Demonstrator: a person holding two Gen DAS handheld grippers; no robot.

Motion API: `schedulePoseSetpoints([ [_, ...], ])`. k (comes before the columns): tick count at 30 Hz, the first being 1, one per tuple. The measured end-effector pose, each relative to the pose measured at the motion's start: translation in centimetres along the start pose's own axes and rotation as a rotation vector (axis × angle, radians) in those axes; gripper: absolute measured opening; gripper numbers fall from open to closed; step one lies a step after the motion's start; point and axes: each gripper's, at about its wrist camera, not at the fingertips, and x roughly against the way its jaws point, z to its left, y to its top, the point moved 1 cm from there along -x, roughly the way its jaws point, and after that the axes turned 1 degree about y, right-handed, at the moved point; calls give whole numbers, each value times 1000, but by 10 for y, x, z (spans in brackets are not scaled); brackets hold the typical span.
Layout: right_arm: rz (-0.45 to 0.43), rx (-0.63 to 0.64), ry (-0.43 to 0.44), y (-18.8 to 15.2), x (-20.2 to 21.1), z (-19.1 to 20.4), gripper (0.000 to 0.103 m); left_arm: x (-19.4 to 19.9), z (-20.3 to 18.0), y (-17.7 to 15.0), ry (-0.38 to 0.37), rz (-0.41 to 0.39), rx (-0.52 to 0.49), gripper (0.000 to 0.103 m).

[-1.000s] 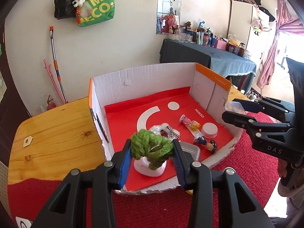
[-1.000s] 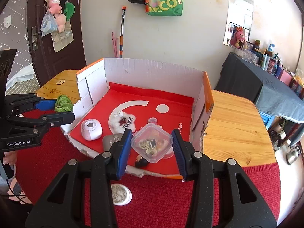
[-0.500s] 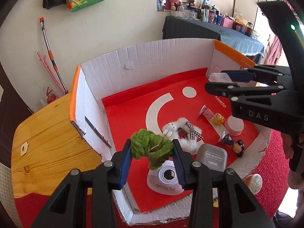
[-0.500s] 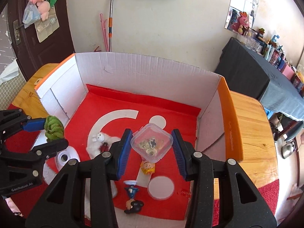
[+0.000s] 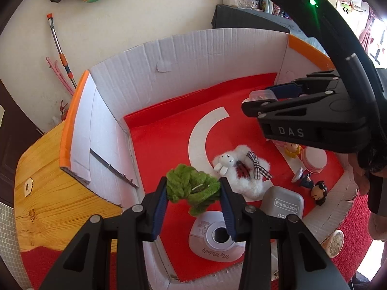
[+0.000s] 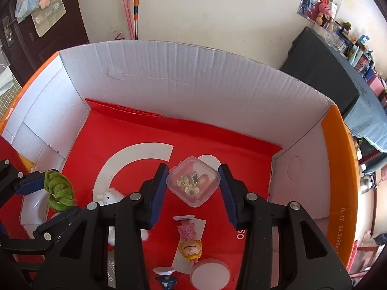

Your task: Organize objects

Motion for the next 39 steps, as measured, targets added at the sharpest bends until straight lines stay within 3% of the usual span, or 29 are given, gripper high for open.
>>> schedulePoseSetpoints([
  [16, 104, -30, 24, -1, -21, -11, 41, -14, 3, 1, -4, 85, 35, 43],
  [39, 97, -24, 21, -14, -11, -22, 45, -13, 2, 4, -2, 104, 28, 46],
])
